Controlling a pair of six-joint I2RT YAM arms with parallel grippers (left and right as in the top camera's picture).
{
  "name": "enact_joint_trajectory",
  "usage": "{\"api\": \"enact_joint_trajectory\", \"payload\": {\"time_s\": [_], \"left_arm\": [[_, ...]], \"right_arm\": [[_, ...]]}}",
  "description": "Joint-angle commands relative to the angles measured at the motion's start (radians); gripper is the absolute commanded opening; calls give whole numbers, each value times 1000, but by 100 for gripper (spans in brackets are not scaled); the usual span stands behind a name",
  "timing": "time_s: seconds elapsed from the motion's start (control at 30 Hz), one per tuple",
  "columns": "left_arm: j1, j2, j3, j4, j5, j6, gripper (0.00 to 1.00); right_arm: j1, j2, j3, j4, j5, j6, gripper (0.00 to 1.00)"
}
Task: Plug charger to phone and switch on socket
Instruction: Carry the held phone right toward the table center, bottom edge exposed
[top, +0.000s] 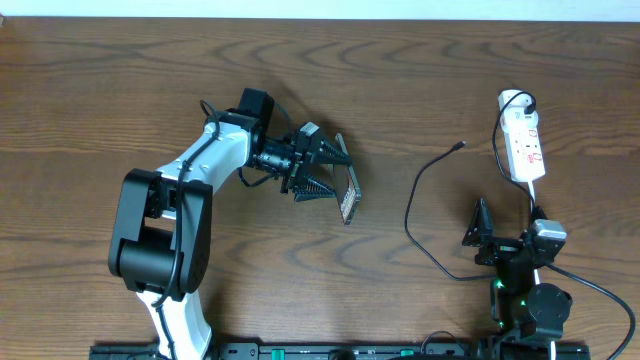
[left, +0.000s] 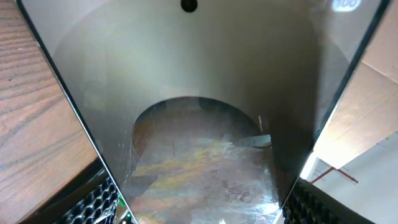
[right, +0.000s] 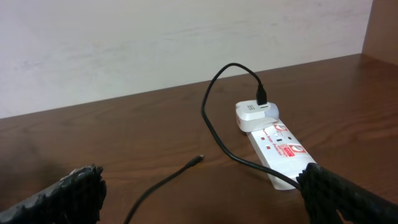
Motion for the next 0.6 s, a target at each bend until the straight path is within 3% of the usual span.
{"api": "enact_joint_trajectory", "payload": {"time_s": [0.0,0.57], "left_arm": [[2,1,-5,0,58,-21,58],[2,1,-5,62,41,-20,58]], "right_arm": [[7,-5,-2,-3,-10,-7,99],[7,-5,-2,-3,-10,-7,99]]}}
